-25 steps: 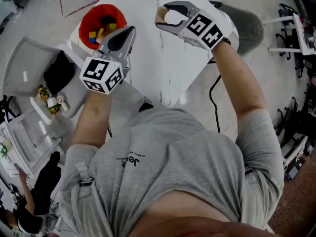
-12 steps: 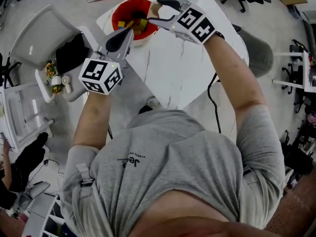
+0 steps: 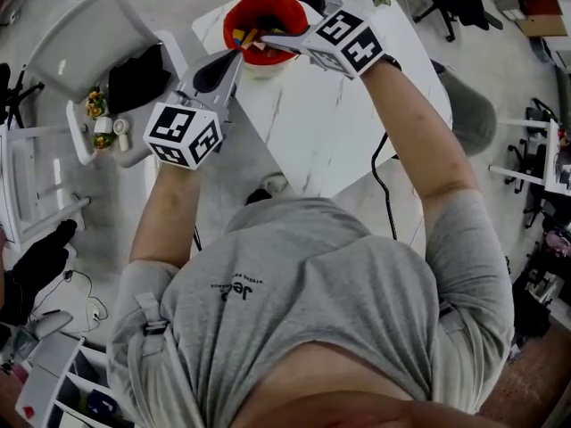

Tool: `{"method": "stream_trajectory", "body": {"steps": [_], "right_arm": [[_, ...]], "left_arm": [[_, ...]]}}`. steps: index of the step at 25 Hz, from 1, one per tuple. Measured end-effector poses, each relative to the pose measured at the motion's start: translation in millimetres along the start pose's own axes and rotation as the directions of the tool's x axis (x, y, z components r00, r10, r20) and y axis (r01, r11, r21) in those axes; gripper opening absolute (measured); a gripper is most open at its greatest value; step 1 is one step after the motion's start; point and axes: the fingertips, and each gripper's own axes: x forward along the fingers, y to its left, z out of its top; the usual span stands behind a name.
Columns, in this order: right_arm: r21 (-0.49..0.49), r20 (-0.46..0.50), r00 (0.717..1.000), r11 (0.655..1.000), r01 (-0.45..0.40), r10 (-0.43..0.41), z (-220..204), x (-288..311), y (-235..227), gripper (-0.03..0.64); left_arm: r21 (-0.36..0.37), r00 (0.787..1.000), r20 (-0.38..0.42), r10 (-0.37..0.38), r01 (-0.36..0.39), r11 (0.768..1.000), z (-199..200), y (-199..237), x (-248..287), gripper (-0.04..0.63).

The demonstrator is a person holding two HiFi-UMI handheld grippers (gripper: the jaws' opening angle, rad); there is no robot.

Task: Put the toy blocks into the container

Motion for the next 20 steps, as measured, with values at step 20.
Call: {"method": "stream_trajectory", "body": {"steps": [20], "right_arm": [[0.180, -0.011, 0.956, 0.939, 0.292, -0.295, -77.9, -178.8, -27.8, 0.400]], "left_arm": [[0.067, 0.929, -0.038, -0.368, 0.369, 0.927, 18.8, -133.1, 96.6, 0.048]]}}
